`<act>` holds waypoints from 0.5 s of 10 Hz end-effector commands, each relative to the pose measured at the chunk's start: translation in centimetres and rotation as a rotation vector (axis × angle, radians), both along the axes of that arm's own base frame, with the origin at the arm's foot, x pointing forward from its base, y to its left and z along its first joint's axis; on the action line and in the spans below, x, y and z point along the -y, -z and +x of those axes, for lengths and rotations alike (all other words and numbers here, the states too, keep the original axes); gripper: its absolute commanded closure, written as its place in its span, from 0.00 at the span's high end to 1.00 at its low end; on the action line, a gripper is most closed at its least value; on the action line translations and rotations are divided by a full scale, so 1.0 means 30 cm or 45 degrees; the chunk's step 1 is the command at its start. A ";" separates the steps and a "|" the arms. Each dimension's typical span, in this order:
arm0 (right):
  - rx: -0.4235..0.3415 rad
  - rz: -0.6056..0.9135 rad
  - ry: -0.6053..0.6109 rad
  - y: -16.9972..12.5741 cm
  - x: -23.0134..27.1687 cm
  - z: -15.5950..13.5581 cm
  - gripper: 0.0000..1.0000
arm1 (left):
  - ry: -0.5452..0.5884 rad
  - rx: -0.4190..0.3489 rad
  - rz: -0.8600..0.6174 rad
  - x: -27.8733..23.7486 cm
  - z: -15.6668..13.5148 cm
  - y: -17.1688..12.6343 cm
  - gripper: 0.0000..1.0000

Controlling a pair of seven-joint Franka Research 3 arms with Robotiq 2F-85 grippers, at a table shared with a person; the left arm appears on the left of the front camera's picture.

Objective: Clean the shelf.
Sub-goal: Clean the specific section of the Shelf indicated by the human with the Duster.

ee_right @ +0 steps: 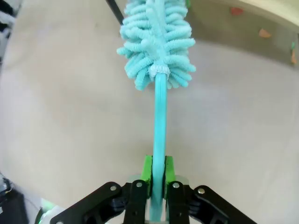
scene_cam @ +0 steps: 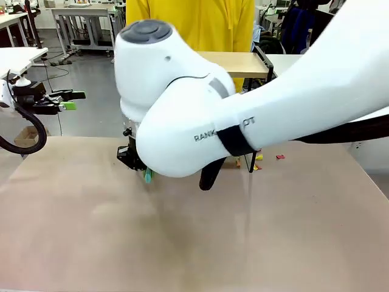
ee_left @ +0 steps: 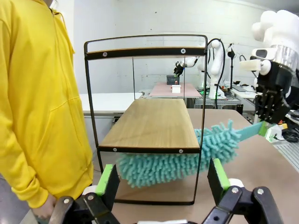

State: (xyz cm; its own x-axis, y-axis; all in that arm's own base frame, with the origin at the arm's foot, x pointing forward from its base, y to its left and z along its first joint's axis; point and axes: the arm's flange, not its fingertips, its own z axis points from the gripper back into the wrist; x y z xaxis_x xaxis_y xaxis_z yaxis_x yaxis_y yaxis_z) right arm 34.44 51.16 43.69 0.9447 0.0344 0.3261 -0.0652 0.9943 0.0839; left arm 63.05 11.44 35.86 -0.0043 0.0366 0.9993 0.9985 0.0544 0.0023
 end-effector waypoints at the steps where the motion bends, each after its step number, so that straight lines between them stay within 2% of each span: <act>1: 0.041 -0.062 0.032 0.031 -0.111 0.099 0.13 | -0.005 0.013 -0.002 0.000 -0.007 -0.008 1.00; 3: 0.015 -0.092 0.010 0.088 -0.130 0.179 0.13 | -0.005 0.013 -0.002 0.000 -0.007 -0.008 1.00; 5: -0.129 -0.031 -0.016 0.149 -0.128 0.205 0.13 | -0.005 0.013 -0.002 0.000 -0.007 -0.008 1.00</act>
State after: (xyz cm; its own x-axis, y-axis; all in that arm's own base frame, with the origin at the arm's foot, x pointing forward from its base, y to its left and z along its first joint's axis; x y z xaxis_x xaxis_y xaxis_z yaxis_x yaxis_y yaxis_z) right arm 40.58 54.41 38.83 0.9599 0.0384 0.2778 -0.0525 0.9977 0.0434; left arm 63.05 11.44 35.85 -0.0043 0.0366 0.9993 0.9985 0.0544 0.0023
